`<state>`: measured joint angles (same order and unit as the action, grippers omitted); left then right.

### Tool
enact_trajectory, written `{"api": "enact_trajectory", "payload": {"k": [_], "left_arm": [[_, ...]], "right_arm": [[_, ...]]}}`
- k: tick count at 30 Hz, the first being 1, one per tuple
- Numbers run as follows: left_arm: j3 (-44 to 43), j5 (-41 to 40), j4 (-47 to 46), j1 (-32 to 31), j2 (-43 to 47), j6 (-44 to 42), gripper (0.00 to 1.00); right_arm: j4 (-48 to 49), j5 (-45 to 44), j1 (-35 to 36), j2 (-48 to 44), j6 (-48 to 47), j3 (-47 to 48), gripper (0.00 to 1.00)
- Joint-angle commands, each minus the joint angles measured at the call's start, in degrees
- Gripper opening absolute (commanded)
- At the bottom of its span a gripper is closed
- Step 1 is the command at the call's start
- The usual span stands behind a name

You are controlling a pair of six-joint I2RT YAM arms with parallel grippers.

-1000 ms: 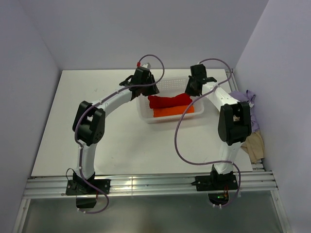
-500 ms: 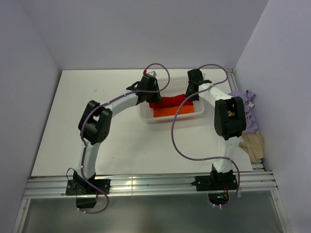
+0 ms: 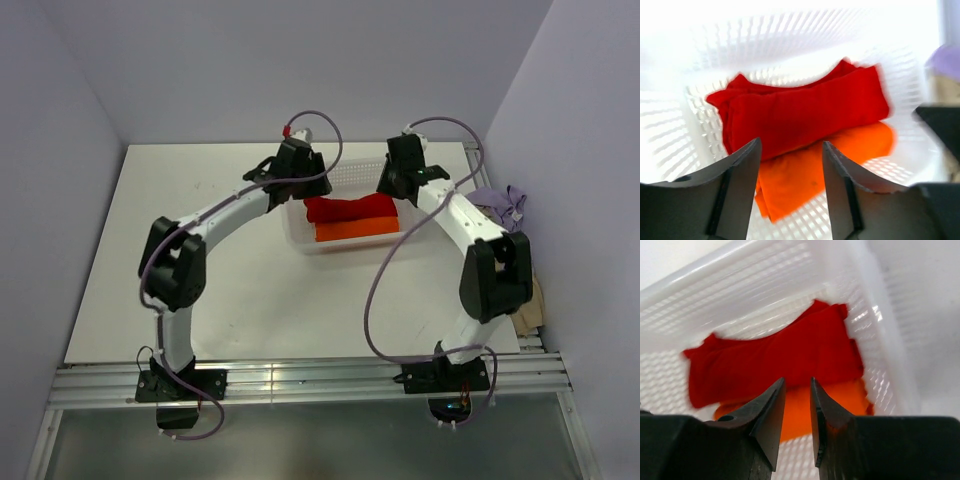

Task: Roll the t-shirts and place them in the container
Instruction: Place the rolled tshirt into the container

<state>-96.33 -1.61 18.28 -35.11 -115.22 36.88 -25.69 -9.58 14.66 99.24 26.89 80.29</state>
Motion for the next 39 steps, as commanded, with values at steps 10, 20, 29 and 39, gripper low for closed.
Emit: {"api": "enact_trajectory", "payload": {"k": [10,20,29,39], "left_arm": [[25.2,-7.0,-3.4,5.0,31.7,2.5,0.68],[42.6,-14.4,-2.4,9.3,54.9,5.7,0.96],[47.9,-17.1,1.1,9.4,65.9,5.8,0.97],[49.2,-15.2,-0.8,9.3,64.1,5.7,0.97]], "right_arm": [[7.4,6.3,19.4,-22.2,4.7,-16.1,0.41],[7.8,9.1,36.5,-8.1,1.1,-6.7,0.68],[6.4,6.3,38.9,6.9,4.0,-0.9,0.68],[7.7,5.9,24.8,9.2,4.4,-4.8,0.68]]}}
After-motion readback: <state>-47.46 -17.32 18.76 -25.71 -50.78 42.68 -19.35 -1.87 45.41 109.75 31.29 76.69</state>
